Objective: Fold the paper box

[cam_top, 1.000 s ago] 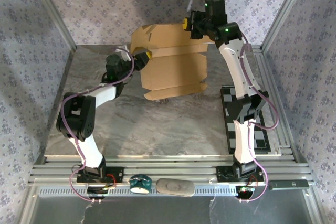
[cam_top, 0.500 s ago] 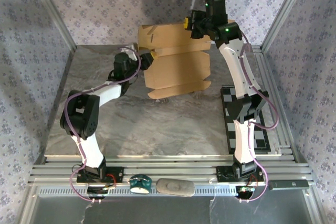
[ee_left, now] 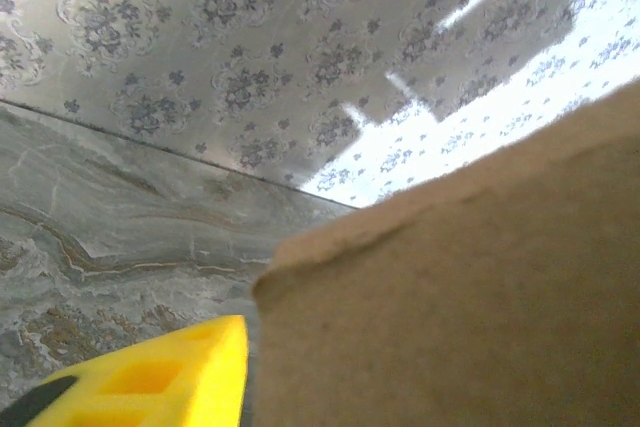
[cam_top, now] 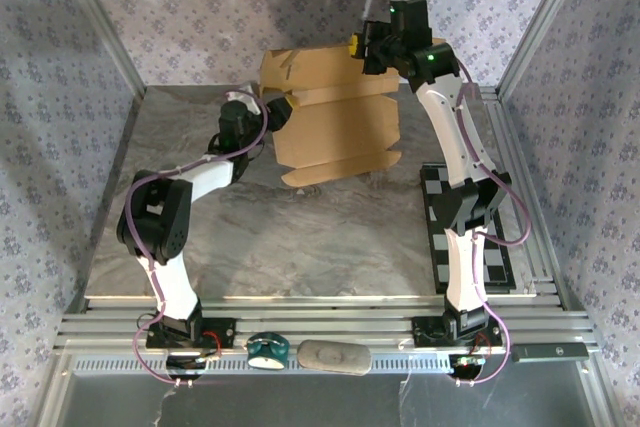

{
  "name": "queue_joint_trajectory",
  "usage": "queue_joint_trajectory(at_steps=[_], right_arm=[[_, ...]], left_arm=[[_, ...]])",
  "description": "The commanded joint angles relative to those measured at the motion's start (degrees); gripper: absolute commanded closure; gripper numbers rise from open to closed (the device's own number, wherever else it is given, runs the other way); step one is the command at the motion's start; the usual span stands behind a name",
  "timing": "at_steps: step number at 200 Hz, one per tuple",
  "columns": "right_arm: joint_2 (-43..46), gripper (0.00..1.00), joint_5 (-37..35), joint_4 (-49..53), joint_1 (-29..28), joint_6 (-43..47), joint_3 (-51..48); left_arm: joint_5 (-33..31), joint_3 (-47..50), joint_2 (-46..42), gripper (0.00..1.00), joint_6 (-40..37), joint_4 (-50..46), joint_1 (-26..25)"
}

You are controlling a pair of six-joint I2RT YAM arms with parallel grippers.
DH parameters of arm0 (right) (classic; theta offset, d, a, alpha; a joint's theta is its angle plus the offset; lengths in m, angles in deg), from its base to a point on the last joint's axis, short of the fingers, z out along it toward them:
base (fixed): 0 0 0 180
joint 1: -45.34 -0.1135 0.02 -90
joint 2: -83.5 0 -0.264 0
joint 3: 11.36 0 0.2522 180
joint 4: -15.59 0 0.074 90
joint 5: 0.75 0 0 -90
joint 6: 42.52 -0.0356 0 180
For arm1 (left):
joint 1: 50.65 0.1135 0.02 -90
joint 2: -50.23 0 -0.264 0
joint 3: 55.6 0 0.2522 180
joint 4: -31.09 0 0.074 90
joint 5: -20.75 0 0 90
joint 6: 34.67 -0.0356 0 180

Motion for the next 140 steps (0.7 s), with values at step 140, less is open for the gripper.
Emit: queue_joint_trajectory(at_steps=[140], right_arm=[[-18.1, 1.00, 21.9, -12.1, 0.3, 31.5, 4.2]], left_arm=[[13.3, 19.5, -41.2, 0.55, -27.7, -32.9, 13.3]])
